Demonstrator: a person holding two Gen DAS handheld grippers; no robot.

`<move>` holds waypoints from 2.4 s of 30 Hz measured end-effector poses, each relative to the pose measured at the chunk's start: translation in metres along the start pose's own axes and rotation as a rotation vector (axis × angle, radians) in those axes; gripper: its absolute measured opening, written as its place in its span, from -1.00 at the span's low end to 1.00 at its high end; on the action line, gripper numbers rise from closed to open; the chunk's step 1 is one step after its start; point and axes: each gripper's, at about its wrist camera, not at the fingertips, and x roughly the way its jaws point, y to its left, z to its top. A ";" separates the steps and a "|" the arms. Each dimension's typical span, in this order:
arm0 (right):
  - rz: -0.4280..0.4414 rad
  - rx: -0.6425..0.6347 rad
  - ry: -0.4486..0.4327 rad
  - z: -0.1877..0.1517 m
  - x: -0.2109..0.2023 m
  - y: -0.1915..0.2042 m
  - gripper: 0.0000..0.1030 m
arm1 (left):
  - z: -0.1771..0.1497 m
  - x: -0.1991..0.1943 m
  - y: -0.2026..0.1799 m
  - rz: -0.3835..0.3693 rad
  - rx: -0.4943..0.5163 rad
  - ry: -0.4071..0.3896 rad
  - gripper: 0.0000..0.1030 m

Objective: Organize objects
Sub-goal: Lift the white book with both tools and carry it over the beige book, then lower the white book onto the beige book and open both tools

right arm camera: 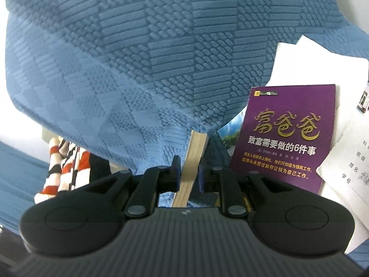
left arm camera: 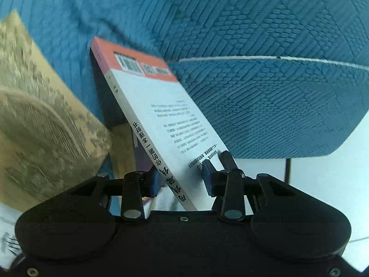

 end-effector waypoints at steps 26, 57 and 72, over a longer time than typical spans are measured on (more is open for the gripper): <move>0.062 -0.076 -0.153 -0.069 -0.092 0.089 -0.58 | -0.032 -0.117 -0.096 0.040 0.321 -0.019 -0.35; -0.074 -0.043 -0.032 -0.207 -0.068 0.058 -0.51 | -0.051 -0.146 0.029 0.261 0.314 0.103 -0.38; -0.087 0.042 0.087 -0.246 -0.048 0.008 -0.51 | -0.067 -0.138 0.063 0.435 0.325 0.125 -0.30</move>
